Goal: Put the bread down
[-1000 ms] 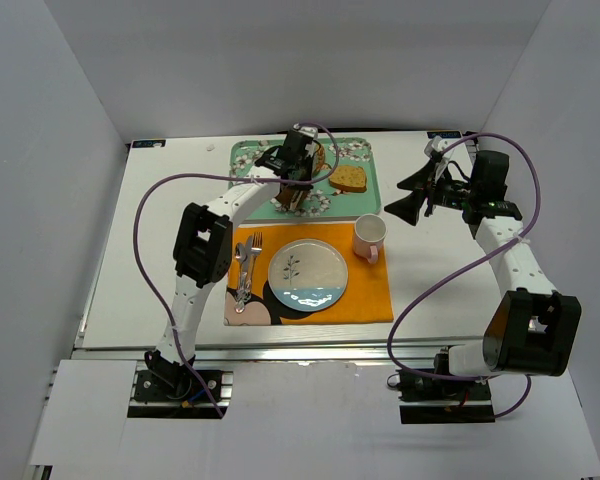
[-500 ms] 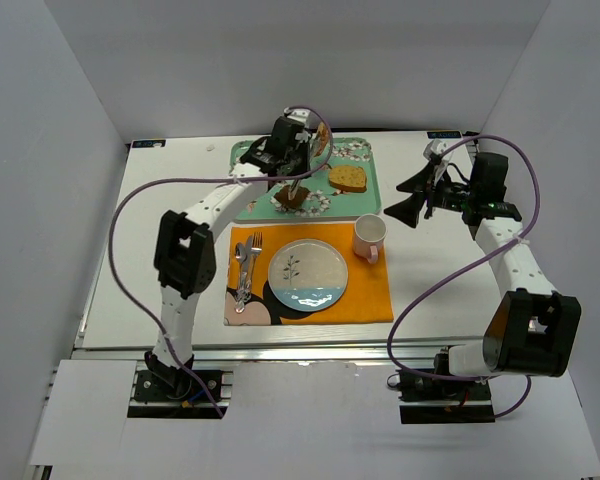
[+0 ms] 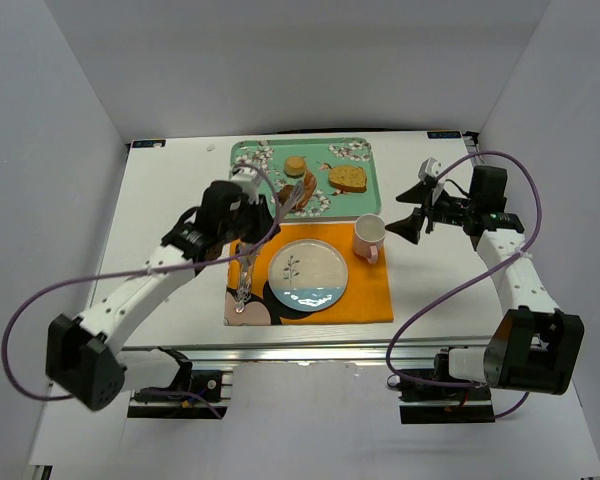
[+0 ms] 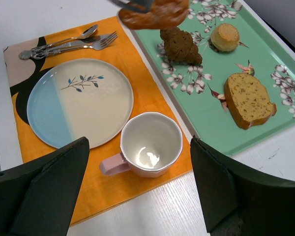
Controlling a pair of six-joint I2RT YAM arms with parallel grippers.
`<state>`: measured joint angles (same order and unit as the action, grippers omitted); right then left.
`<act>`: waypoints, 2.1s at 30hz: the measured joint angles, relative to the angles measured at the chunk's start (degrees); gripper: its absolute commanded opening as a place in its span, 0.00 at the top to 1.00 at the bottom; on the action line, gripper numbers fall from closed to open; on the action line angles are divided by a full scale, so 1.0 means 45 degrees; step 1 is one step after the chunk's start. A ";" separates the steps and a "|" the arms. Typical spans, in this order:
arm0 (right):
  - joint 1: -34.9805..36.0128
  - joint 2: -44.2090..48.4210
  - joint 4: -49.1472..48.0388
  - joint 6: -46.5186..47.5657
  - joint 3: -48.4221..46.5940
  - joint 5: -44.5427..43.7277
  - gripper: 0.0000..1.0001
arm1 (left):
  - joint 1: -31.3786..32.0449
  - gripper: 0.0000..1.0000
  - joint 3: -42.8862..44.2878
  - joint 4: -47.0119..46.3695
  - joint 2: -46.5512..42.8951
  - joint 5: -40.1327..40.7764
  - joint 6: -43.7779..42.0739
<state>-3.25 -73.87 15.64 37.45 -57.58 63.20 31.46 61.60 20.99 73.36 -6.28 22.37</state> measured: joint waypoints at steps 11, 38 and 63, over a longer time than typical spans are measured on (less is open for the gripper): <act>0.0457 -0.0384 0.0695 0.0729 -0.0010 -0.0063 0.13 | 0.1005 1.00 -0.2773 0.1083 -0.2035 -0.0500 0.0369; 0.0597 -0.0408 0.0889 0.0777 -0.0024 -0.0359 0.12 | 0.2953 0.48 -0.2633 0.2705 -0.1069 0.0199 -0.0160; 0.3152 -0.0408 0.2132 0.3502 -0.0024 -0.1224 0.13 | -0.3551 0.94 -0.2793 -0.0325 -0.1302 0.3342 -0.1506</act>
<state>10.94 -75.70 25.23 53.21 -57.69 57.69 15.49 49.04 19.53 67.51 8.75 15.59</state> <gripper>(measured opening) 0.874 0.228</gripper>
